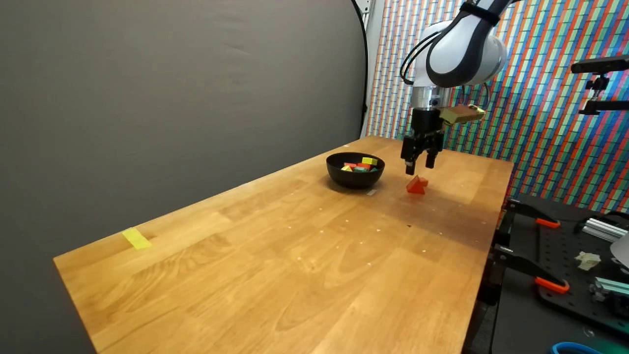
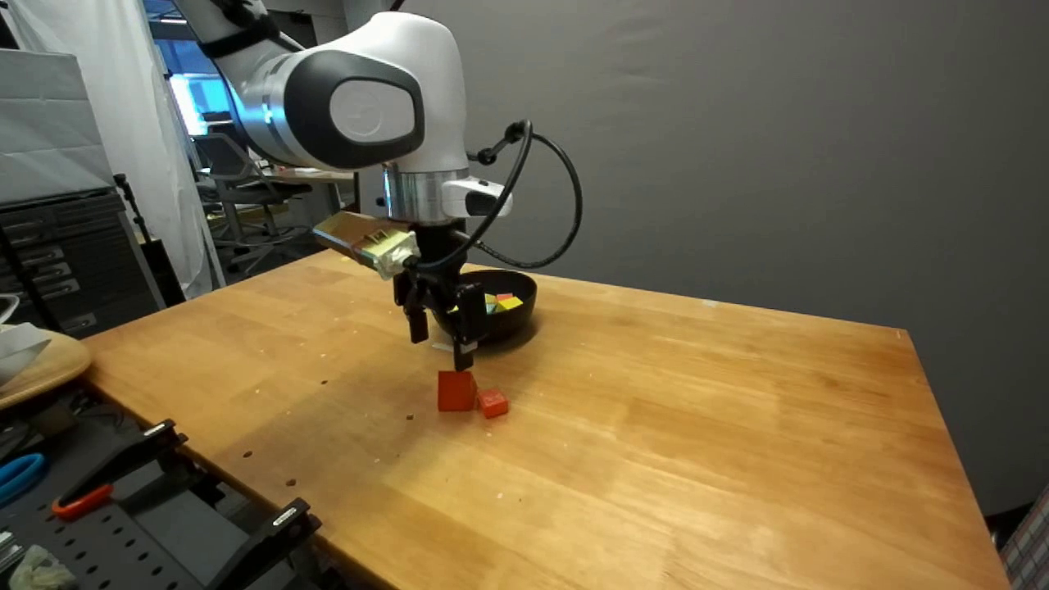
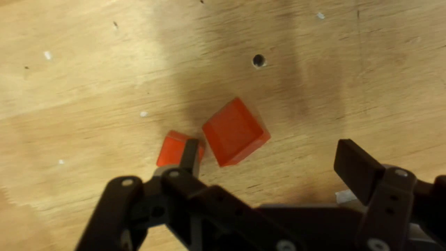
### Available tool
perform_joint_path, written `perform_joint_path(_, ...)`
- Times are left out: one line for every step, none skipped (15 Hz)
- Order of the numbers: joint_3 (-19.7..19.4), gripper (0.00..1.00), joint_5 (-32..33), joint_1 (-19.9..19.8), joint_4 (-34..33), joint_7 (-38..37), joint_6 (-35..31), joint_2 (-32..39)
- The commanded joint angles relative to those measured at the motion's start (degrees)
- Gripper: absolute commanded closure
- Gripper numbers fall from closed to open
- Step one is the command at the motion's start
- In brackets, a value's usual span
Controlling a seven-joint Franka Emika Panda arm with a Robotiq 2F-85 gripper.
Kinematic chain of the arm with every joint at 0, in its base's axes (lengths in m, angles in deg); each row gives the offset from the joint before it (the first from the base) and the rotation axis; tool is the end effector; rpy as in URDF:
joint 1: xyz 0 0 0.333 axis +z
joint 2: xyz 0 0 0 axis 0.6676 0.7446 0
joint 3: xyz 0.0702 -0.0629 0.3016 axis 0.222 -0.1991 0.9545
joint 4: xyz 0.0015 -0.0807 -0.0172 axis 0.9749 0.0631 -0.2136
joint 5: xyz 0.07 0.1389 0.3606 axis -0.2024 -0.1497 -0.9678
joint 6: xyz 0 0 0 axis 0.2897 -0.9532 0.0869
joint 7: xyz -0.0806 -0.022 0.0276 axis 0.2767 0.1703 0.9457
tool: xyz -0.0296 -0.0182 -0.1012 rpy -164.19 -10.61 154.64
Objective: Put the colored things in the bowl
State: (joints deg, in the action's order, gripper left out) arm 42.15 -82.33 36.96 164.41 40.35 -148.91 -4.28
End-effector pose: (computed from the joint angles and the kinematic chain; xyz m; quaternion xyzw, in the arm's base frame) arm 0.4510 -0.0711 0.1872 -0.9941 0.1028 0.0323 0.0103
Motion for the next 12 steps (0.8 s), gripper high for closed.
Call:
perform_joint_path(2.5,0.0,-5.1,-2.3,-6.2,5.9,0.8,7.1)
perform_joint_path(1.7,0.0,-3.3,-1.6,-7.7,4.7,0.4,9.2)
perform_joint_path(0.4,0.0,-0.5,-0.3,-9.1,2.8,0.0,11.0)
perform_joint_path(-0.3,0.0,1.2,0.3,-10.4,2.3,0.4,12.5)
perform_joint_path(-1.3,0.13,3.5,1.0,-11.7,1.6,1.4,13.7)
perform_joint_path(-1.7,0.26,4.9,1.3,-12.7,1.6,1.8,14.7)
perform_joint_path(-1.7,0.34,5.6,1.3,-13.5,1.8,2.6,15.3)
perform_joint_path(-1.4,0.42,5.9,1.0,-14.2,2.2,3.4,15.7)
perform_joint_path(-1.5,0.51,6.3,1.2,-14.5,2.1,5.1,15.3)
perform_joint_path(-1.7,0.58,6.9,1.4,-14.6,2.0,6.7,14.5)
perform_joint_path(-1.9,0.64,7.7,1.6,-14.2,1.8,8.1,13.4)
perform_joint_path(-2.2,0.73,8.6,1.8,-14.0,1.7,9.6,12.4)
